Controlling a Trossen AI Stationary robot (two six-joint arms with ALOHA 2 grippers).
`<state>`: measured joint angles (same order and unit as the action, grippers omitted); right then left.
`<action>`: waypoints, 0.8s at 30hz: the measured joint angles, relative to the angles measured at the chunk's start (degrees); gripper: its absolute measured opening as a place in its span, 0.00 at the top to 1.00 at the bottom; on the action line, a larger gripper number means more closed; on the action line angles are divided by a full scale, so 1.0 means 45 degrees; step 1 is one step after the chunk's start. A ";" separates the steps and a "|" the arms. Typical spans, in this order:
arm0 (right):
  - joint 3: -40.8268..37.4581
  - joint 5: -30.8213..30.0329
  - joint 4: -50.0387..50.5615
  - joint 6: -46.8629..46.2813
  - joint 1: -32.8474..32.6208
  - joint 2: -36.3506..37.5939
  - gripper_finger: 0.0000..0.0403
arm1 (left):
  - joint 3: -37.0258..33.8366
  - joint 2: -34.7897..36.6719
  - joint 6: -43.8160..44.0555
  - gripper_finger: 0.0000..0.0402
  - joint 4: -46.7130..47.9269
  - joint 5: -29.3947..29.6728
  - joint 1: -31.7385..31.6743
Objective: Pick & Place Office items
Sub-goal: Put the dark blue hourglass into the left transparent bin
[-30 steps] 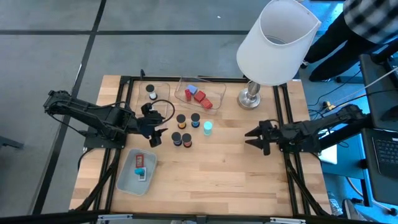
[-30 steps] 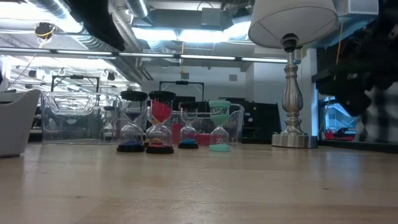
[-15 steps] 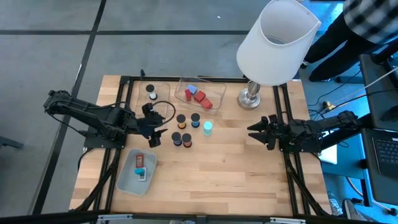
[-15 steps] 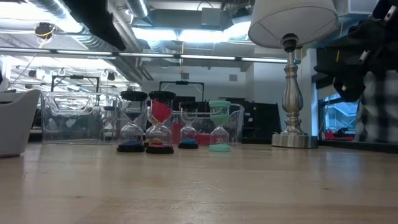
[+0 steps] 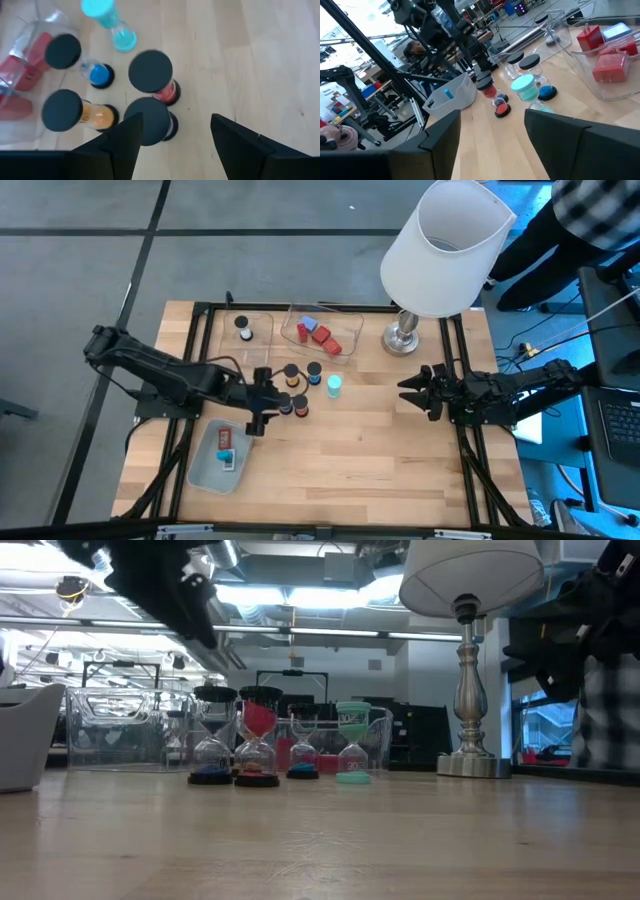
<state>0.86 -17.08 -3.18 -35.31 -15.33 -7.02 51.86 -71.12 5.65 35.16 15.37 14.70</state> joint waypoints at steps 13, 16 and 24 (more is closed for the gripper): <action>0.0005 0.0000 0.0000 0.0005 0.0000 -0.0002 0.44 | 0.0001 -0.1193 0.0162 0.42 -0.0108 0.0511 -0.0049; 0.0005 0.0005 0.0000 0.0010 0.0000 -0.0002 0.44 | 0.0003 -0.1188 0.0246 0.37 -0.0195 0.0850 -0.0050; 0.0010 0.0005 0.0000 0.0010 -0.0001 -0.0002 0.44 | 0.0005 -0.1188 0.0031 0.21 -0.0256 0.0940 -0.0169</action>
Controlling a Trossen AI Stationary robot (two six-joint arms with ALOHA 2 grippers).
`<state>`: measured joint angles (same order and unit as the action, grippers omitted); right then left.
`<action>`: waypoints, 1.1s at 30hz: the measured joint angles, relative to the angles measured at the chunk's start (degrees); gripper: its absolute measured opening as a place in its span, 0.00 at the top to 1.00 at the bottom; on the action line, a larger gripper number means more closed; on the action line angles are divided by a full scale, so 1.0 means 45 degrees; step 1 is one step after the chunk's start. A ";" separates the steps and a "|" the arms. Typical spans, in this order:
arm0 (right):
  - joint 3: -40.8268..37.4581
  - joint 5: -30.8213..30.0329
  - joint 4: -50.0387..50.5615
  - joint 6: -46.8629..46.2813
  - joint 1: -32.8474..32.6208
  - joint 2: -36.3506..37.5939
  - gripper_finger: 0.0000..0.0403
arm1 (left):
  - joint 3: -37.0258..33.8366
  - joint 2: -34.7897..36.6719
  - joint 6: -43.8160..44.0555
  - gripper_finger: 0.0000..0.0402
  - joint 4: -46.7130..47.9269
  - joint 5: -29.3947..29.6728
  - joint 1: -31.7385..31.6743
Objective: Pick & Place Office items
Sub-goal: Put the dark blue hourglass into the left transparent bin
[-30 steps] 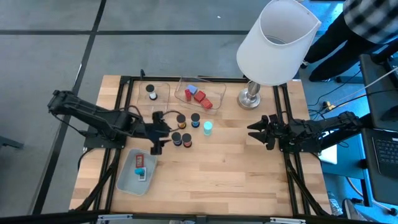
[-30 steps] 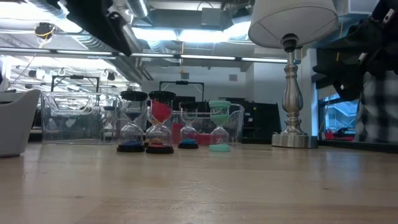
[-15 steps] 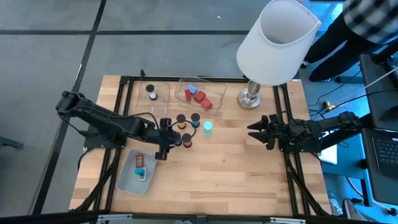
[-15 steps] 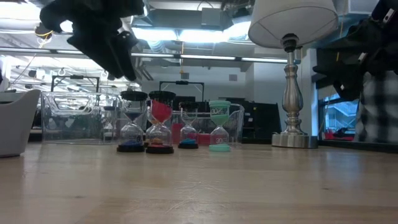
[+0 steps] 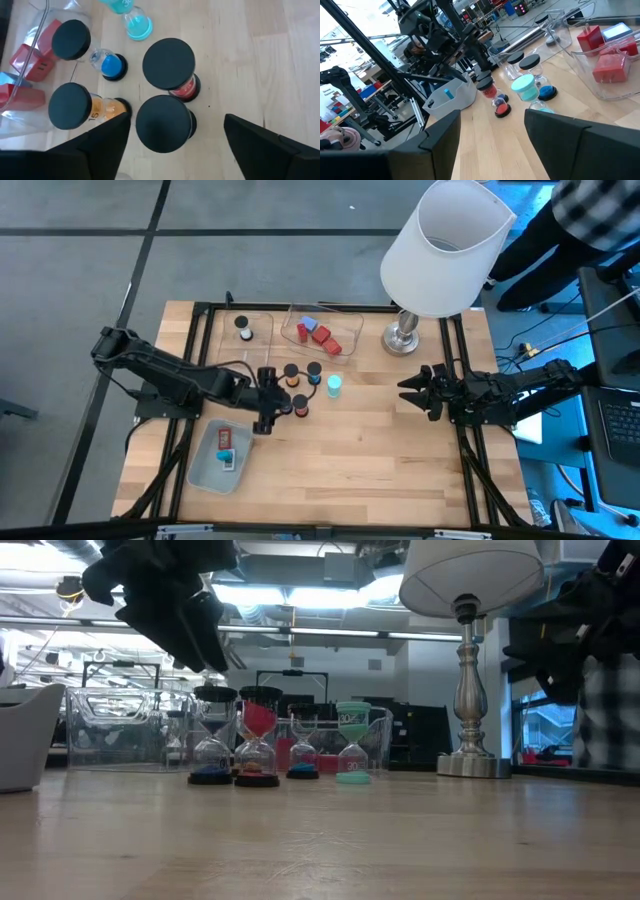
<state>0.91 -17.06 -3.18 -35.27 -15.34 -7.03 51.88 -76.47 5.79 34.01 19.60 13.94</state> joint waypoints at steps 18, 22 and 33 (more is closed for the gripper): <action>0.0010 0.0005 0.0000 0.0005 -0.0004 -0.0005 0.44 | -0.1669 0.0024 -0.0148 0.15 -0.2477 -0.2774 -0.2255; 0.0010 0.0005 0.0000 0.0005 -0.0004 0.0000 0.44 | -0.1931 0.0024 0.0657 0.16 -0.2851 -0.3387 -0.2631; 0.0010 0.0005 0.0000 0.0005 -0.0004 -0.0004 0.44 | -0.1933 0.0024 0.1261 0.40 -0.2322 -0.3419 -0.2731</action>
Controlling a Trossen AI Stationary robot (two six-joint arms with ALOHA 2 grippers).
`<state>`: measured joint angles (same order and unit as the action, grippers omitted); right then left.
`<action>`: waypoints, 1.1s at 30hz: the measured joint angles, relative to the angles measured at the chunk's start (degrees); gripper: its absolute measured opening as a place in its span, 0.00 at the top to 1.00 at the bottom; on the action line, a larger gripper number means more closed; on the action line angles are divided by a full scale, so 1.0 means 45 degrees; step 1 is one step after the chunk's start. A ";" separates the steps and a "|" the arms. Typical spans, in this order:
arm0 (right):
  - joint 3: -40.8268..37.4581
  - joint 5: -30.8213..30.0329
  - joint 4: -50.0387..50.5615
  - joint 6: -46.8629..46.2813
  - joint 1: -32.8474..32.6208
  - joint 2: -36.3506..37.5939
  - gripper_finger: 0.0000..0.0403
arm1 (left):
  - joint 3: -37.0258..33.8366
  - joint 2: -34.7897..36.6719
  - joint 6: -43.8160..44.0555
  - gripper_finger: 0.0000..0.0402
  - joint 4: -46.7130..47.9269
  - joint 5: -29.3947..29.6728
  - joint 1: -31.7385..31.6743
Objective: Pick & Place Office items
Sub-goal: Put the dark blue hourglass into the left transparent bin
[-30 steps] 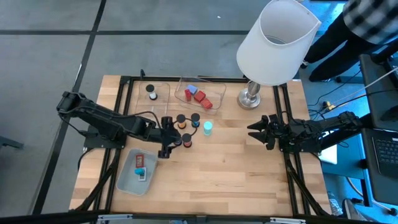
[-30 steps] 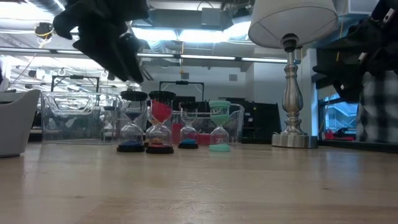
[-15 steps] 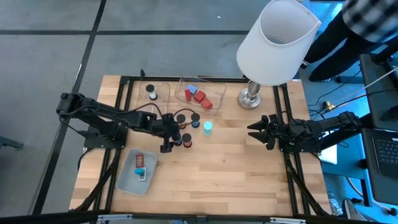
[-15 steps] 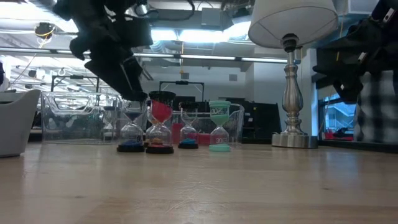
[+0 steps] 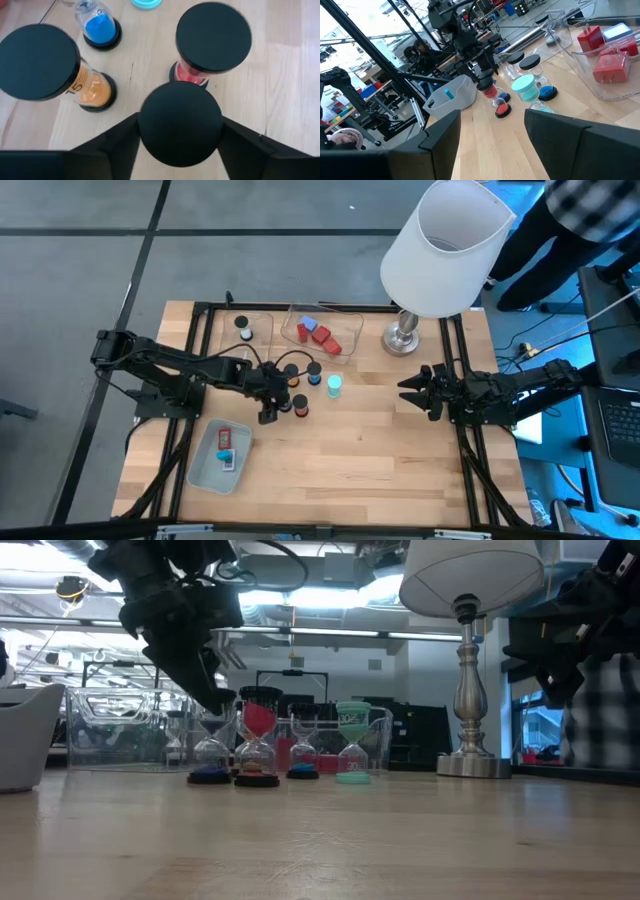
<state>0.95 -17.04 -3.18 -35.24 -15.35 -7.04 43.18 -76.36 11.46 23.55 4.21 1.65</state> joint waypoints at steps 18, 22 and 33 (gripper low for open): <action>0.0000 0.0000 -0.0005 0.0000 0.0000 -0.0001 0.44 | 0.0005 0.2629 0.1000 0.49 0.0688 0.1303 -0.0074; 0.0000 0.0029 -0.0005 0.0000 -0.0003 0.0000 0.44 | 0.0011 0.4751 0.1433 0.49 0.2016 0.3056 -0.0373; 0.0000 0.0024 -0.0005 0.0000 0.0000 -0.0001 0.44 | 0.0012 0.7579 0.3312 0.49 0.6944 0.7874 -0.2181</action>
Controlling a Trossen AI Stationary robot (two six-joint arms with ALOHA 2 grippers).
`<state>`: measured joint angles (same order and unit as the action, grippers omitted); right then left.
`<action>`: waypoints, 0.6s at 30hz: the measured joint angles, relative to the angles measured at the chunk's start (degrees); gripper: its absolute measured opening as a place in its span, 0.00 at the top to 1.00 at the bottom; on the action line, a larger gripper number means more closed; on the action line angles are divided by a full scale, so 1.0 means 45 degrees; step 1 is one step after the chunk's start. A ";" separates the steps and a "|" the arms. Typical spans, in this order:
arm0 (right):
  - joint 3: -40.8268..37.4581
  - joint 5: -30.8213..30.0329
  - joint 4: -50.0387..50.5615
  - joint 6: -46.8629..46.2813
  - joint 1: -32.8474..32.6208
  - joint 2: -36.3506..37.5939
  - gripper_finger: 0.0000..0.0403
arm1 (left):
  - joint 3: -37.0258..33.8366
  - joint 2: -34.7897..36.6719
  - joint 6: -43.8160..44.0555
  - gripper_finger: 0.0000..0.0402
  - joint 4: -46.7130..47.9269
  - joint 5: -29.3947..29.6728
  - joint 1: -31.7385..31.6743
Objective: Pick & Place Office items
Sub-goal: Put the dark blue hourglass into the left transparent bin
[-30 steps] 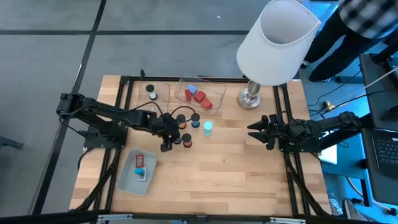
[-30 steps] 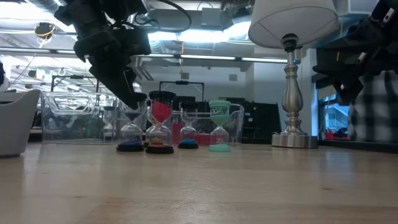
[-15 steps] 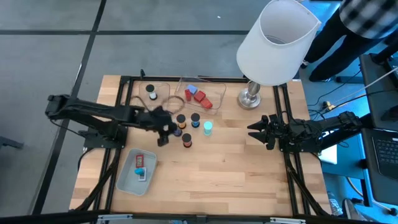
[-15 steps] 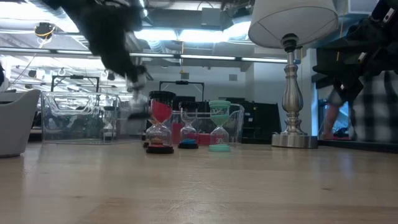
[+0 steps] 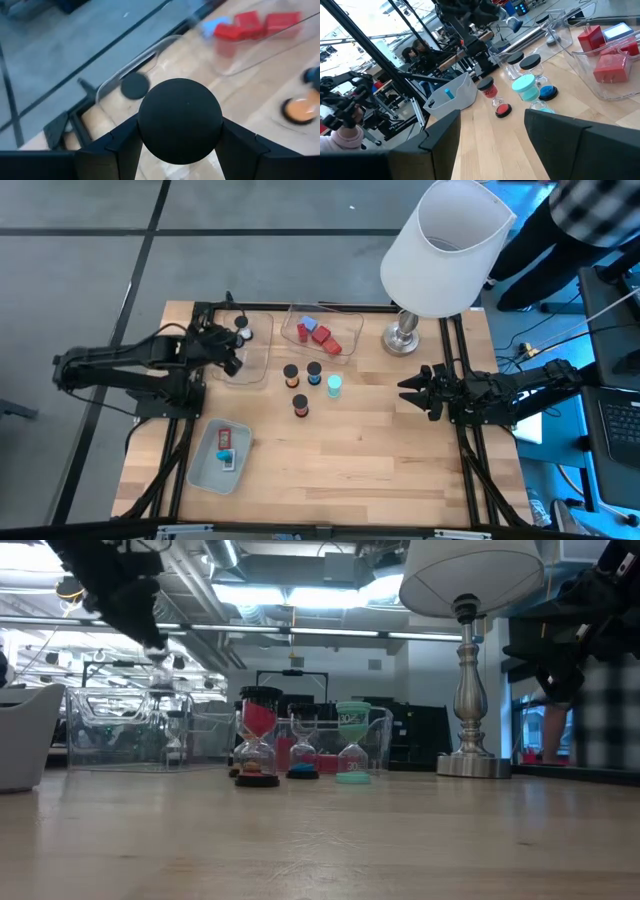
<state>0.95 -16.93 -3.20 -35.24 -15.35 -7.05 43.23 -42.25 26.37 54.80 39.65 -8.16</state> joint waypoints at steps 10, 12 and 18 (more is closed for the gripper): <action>0.0000 -0.0034 0.0000 0.0000 0.0000 0.0000 0.44 | -0.2072 -0.0248 -0.0556 0.48 -0.2441 -0.2519 -0.2387; 0.0000 -0.0039 0.0000 0.0000 0.0000 0.0000 0.44 | -0.2407 -0.0335 -0.0667 0.48 -0.2794 -0.2854 -0.2782; 0.0000 -0.0034 0.0000 0.0000 0.0000 0.0000 0.44 | -0.3102 -0.0936 -0.0427 0.48 -0.3198 -0.3439 -0.3869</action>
<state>0.95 -17.08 -3.20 -35.24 -15.35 -7.05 29.27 -46.46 24.44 40.41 24.17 -25.57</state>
